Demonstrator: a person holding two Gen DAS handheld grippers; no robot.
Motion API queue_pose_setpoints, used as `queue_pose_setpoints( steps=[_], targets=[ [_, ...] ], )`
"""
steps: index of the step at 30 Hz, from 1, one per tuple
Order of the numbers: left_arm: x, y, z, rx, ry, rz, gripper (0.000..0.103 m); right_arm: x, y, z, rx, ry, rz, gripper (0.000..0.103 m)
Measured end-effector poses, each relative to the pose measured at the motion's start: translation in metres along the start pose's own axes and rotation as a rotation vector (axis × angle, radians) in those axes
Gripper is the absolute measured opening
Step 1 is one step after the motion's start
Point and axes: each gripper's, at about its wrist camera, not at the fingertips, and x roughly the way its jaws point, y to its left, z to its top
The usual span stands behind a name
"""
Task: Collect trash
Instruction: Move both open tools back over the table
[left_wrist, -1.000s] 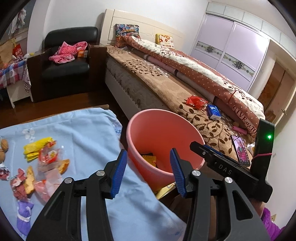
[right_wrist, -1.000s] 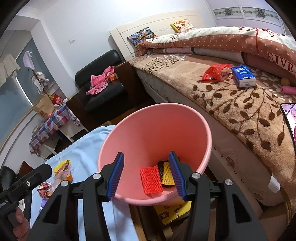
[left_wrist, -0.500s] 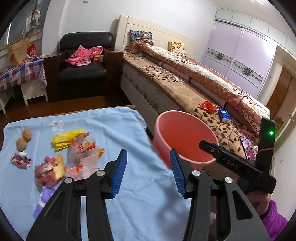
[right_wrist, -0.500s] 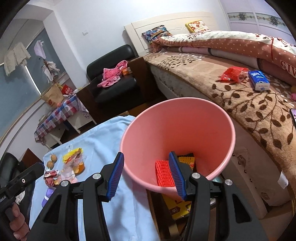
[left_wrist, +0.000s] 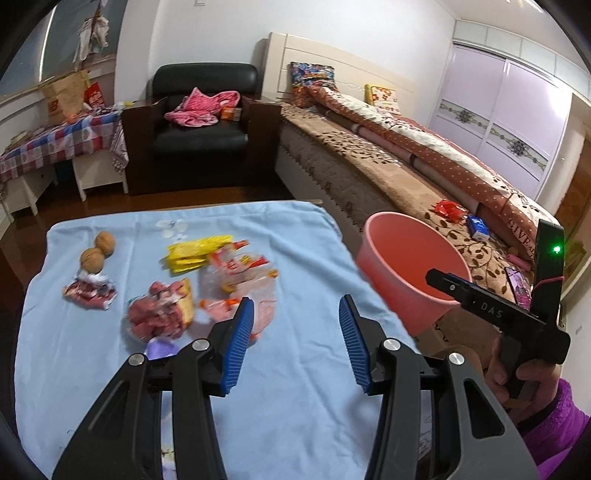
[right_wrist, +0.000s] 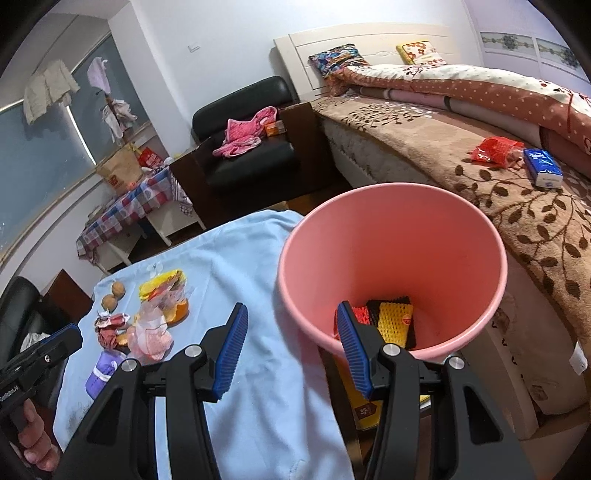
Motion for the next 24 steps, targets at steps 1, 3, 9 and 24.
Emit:
queue_pose_setpoints(
  steps=[1, 3, 9, 24],
  targets=[
    [-0.001, 0.002, -0.001, -0.004, 0.0, 0.005, 0.048, 0.0, 0.0, 0.0, -0.002, 0.0, 0.001, 0.05],
    [-0.005, 0.009, -0.004, -0.017, 0.001, 0.017, 0.048, 0.0, 0.001, 0.0, -0.003, 0.001, 0.001, 0.05],
    [-0.015, 0.025, -0.01, -0.046, -0.005, 0.055, 0.048, 0.003, 0.005, -0.003, -0.006, 0.013, 0.008, 0.05],
    [-0.029, 0.054, -0.026, -0.096, 0.007, 0.107, 0.048, 0.012, 0.025, -0.013, -0.05, 0.049, 0.033, 0.05]
  ],
)
